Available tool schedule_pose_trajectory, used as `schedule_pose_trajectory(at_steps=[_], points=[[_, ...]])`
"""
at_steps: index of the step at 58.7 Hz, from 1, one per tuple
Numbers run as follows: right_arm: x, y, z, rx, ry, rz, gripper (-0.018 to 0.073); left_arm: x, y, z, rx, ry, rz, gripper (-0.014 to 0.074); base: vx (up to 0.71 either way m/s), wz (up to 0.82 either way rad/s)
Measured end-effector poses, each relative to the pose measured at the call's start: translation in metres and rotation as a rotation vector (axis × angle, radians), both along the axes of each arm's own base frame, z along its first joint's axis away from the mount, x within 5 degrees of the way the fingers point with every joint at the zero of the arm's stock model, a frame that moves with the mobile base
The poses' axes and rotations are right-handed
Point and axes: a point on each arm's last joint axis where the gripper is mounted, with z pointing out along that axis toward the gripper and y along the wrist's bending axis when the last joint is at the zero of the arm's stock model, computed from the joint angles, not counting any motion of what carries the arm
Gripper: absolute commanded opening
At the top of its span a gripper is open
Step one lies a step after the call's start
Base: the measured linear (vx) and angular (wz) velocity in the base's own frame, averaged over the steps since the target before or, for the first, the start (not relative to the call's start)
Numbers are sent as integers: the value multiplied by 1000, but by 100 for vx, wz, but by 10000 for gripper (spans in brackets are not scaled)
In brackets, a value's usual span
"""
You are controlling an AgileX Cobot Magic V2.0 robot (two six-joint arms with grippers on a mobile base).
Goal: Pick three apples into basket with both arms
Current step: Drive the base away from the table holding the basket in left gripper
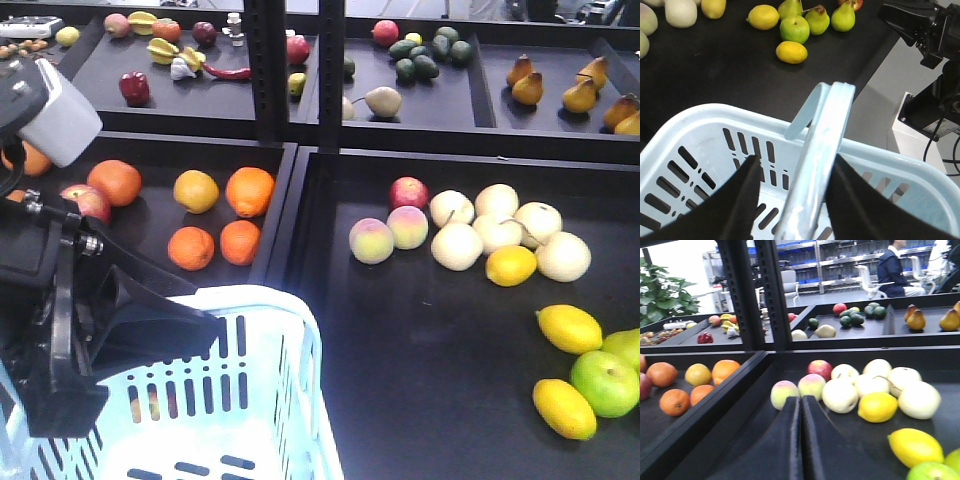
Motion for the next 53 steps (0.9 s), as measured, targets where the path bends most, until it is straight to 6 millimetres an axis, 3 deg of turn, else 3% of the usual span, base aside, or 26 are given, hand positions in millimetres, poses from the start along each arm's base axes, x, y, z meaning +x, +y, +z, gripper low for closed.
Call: schedule_pose_trajectory(at_steps=[53], points=[[0,0,0,0,0,0,-8,0,0,0,0,0,0,-6,-7,30]])
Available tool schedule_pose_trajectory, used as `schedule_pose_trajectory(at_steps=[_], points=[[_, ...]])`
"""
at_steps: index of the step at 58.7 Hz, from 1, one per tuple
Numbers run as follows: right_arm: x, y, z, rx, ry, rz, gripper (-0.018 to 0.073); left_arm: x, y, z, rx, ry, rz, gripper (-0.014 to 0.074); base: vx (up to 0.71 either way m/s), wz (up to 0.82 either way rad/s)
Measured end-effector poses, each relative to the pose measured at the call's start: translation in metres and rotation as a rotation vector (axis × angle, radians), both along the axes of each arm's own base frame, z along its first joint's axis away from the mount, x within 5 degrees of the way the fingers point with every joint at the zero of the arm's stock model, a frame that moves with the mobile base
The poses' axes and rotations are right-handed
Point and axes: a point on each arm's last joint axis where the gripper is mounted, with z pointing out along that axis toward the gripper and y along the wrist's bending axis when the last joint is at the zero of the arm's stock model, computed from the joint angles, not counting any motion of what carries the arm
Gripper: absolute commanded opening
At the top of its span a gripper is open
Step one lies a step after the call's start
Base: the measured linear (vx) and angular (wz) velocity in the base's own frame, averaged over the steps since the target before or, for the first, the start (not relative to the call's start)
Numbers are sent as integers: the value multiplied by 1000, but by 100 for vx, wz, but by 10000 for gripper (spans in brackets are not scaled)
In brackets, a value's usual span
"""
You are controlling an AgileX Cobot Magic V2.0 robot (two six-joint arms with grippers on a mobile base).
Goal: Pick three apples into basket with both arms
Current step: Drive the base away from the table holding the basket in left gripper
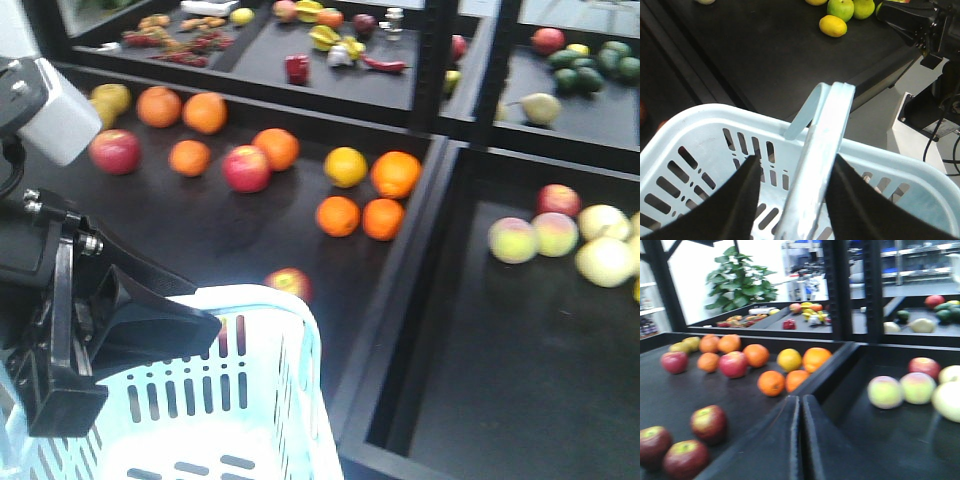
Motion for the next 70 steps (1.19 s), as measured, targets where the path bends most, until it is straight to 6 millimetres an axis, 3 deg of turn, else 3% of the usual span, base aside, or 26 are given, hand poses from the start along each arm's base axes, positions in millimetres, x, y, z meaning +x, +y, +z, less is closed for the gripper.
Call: schedule_pose_trajectory(at_steps=[70], points=[[0,0,0,0,0,0,-8,0,0,0,0,0,0,-6,-15,48]])
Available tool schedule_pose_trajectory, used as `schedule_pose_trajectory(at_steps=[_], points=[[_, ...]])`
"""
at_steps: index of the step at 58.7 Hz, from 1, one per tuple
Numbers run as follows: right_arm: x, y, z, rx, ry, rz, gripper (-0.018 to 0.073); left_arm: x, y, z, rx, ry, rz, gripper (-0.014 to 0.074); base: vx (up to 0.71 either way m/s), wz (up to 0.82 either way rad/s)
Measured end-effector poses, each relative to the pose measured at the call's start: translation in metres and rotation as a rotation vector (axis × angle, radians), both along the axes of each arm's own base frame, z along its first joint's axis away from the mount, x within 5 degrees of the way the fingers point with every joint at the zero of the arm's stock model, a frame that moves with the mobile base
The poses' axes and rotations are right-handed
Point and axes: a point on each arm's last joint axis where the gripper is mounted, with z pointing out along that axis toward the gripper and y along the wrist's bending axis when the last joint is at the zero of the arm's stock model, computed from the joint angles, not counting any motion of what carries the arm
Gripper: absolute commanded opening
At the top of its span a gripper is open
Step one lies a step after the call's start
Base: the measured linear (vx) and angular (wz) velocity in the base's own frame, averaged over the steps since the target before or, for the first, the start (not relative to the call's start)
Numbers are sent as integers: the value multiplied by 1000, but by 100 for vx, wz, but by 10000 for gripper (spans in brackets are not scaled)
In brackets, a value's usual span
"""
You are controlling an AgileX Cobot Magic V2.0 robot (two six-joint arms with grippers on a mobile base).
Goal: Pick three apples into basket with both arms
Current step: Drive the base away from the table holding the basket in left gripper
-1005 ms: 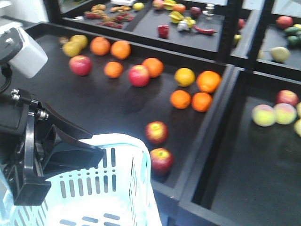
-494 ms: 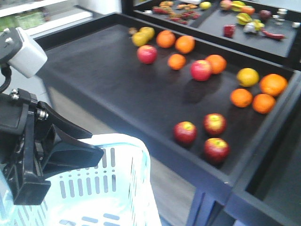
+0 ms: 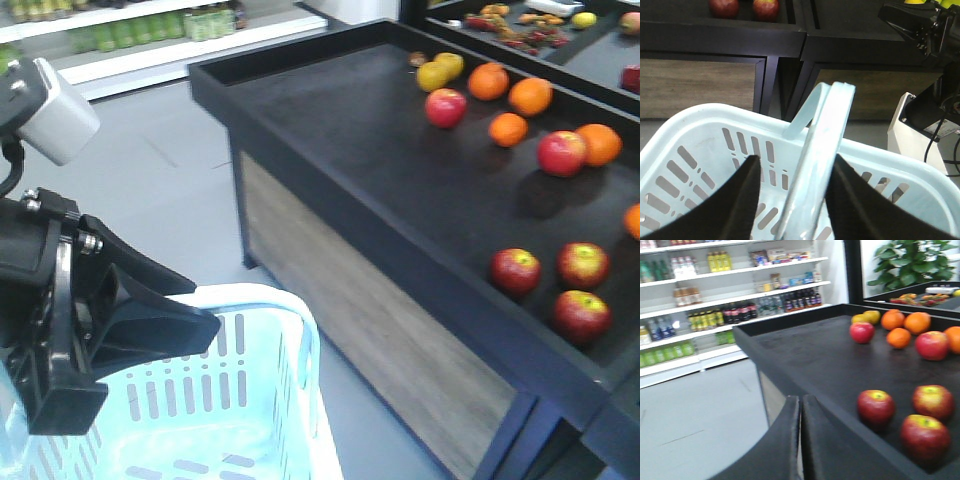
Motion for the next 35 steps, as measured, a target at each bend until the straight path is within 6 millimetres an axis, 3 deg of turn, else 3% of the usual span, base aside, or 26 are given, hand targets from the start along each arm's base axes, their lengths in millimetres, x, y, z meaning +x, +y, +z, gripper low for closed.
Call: schedule_pose_trajectory(at_steps=[35], points=[[0,0,0,0,0,0,-8,0,0,0,0,0,0,-6,-14,50]])
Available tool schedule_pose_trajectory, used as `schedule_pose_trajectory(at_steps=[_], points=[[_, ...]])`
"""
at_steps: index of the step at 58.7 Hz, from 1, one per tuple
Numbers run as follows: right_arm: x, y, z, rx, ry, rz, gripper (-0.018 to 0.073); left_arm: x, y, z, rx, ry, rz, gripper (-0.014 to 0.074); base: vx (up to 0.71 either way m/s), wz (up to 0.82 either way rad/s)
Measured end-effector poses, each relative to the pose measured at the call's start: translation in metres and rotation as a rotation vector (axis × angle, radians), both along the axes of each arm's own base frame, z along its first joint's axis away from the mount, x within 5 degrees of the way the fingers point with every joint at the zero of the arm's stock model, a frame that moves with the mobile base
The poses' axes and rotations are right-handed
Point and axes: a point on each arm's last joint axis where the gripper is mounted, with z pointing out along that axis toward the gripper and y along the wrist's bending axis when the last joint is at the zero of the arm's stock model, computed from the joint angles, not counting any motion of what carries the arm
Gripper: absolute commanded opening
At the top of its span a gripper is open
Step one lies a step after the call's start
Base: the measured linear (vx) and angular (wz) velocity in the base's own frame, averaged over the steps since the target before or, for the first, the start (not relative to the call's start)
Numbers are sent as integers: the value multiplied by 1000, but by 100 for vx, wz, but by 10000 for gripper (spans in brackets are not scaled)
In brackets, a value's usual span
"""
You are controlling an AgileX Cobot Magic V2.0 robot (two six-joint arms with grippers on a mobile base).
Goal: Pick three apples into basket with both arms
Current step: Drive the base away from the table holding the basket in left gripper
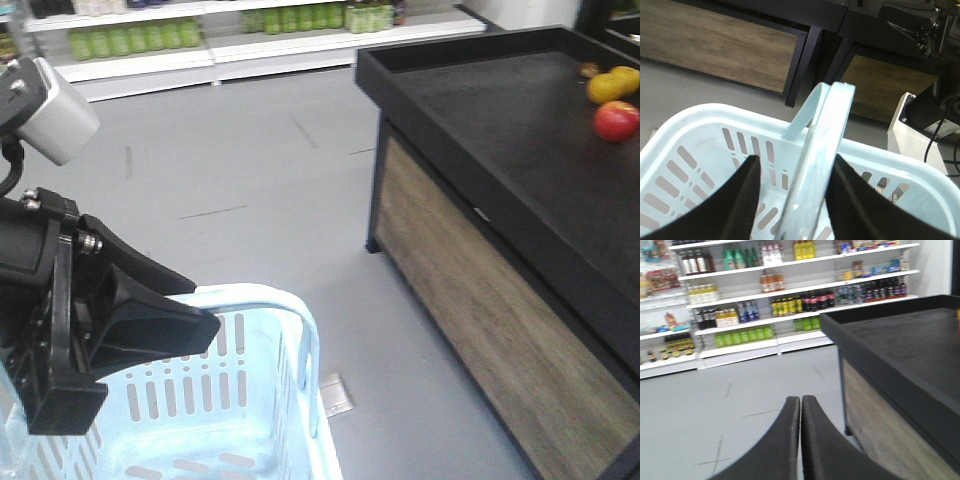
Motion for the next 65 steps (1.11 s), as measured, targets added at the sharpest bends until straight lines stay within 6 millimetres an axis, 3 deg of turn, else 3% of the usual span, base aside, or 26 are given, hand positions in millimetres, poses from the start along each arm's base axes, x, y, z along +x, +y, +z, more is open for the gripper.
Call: schedule_pose_trajectory(at_steps=[65], points=[[0,0,0,0,0,0,-8,0,0,0,-1,-1,0,-6,-4,33]])
